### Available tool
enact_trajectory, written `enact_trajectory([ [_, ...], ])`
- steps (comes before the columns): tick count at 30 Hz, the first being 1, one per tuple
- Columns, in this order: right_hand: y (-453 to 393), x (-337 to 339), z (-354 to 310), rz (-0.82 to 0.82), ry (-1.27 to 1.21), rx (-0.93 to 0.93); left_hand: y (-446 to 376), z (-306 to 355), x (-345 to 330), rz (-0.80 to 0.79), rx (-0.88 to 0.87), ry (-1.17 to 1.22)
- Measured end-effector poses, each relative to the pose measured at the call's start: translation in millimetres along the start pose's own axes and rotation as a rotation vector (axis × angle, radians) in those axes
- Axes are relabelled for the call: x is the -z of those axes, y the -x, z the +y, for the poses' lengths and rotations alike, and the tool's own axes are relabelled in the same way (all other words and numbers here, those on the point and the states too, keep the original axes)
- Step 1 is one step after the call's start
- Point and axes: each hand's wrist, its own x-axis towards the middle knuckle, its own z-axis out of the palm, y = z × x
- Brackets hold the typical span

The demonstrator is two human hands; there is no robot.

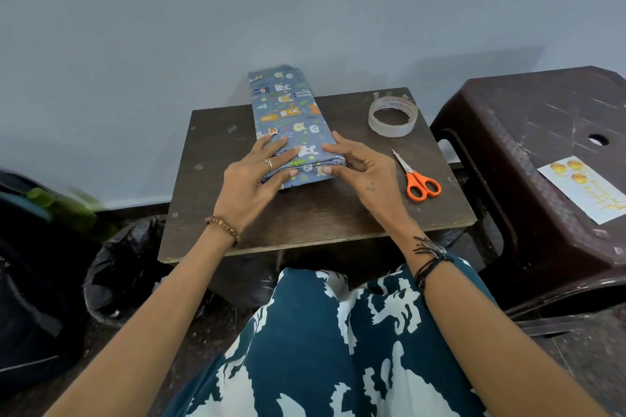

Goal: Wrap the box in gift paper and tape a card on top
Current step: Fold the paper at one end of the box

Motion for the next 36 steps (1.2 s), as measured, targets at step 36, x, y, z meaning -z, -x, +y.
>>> enact_trajectory([
  [36, 10.3, 5.9, 21.9, -0.081, 0.265, 0.041, -15.0, 21.4, -25.1, -0.52, -0.059, -0.329],
])
